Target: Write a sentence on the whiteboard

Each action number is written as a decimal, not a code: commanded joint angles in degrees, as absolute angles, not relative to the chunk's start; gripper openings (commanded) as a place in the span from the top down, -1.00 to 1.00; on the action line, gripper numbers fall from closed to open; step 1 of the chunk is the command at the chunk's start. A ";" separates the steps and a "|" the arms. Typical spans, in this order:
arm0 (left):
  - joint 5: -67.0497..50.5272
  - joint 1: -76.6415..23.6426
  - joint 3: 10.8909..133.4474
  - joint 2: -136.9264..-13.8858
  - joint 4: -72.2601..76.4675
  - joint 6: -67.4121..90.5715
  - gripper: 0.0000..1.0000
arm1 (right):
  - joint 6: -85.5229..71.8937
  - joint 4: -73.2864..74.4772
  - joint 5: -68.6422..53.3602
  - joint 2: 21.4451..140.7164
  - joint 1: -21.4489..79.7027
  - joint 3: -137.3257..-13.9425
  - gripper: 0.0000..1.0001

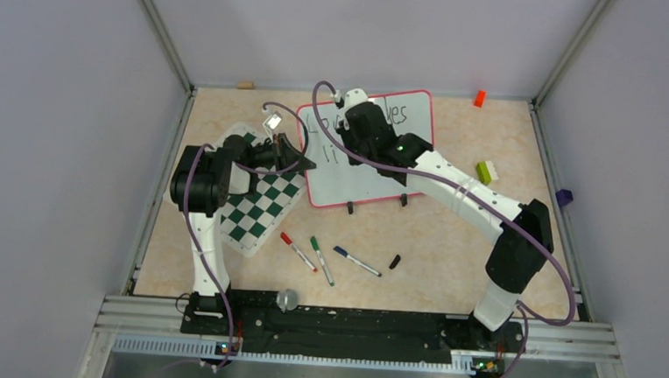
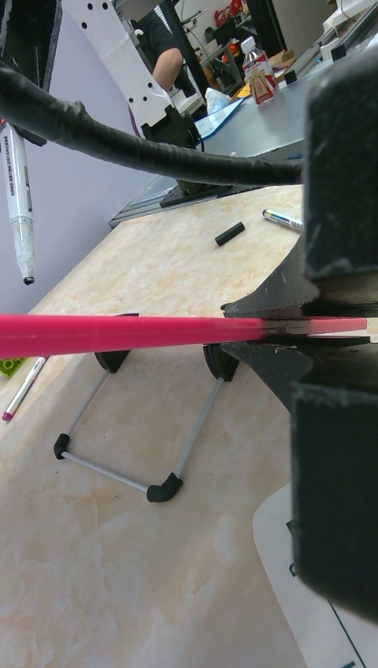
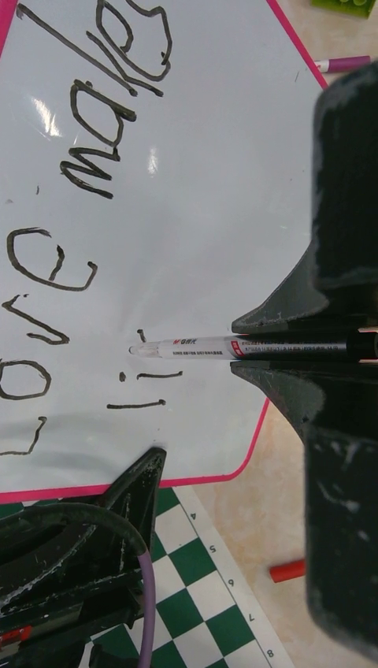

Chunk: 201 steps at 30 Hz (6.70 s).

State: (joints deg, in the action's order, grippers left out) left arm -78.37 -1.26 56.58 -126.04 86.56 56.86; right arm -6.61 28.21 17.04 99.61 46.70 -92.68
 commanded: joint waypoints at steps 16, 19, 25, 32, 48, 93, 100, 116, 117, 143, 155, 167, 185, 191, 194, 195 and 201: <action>-80.33 -1.50 56.84 -124.26 92.81 52.91 1.00 | -7.31 28.74 16.68 102.00 46.57 -93.46 1.00; -80.25 -1.44 56.71 -124.28 92.80 52.91 1.00 | -7.26 28.74 16.58 102.53 46.50 -93.81 1.00; -80.31 -1.44 56.78 -124.17 92.77 52.84 1.00 | -7.27 28.65 16.50 103.27 46.51 -94.47 1.00; -80.40 -1.47 56.69 -124.18 92.81 52.78 1.00 | -7.79 28.47 17.39 103.82 46.51 -95.00 1.00; -80.46 -1.51 56.80 -124.19 92.81 52.80 1.00 | -7.85 29.45 23.94 103.41 46.53 -95.62 1.00; -80.45 -1.43 56.52 -124.10 92.77 52.65 1.00 | -6.60 28.12 21.01 100.30 46.52 -98.37 1.00; -80.55 -1.41 56.60 -123.95 92.79 52.65 1.00 | -6.79 28.29 21.18 99.56 46.55 -98.62 1.00; -80.50 -1.48 56.51 -124.02 92.76 52.56 1.00 | -6.84 28.48 21.53 101.98 46.45 -99.23 1.00; -80.51 -1.44 56.51 -123.97 92.80 52.56 1.00 | -6.74 28.44 21.55 102.23 46.43 -99.37 1.00; -80.59 -1.45 56.65 -124.07 92.77 52.65 1.00 | -6.97 28.67 21.18 103.73 46.34 -97.06 1.00; -80.59 -1.47 56.60 -123.95 92.80 52.61 1.00 | -8.22 29.90 19.14 101.76 46.33 -92.97 1.00; -80.59 -1.47 56.68 -124.10 92.71 52.65 1.00 | -10.09 30.85 18.75 99.37 46.38 -88.77 1.00; -80.46 -1.49 56.56 -124.07 92.75 52.65 1.00 | -9.41 29.26 16.38 95.93 46.16 -90.69 1.00; -80.44 -1.48 56.34 -123.90 92.81 52.48 1.00 | -9.04 28.48 19.11 94.87 46.02 -89.23 1.00; -80.49 -1.44 56.34 -123.85 92.80 52.39 1.00 | -9.12 28.60 21.20 94.82 46.05 -89.20 1.00; -80.51 -1.43 56.34 -123.94 92.77 52.38 1.00 | -9.29 28.65 21.83 94.83 46.01 -89.19 1.00; -80.49 -1.49 56.51 -123.98 92.79 52.49 1.00 | -10.51 28.64 22.78 94.98 46.12 -89.21 1.00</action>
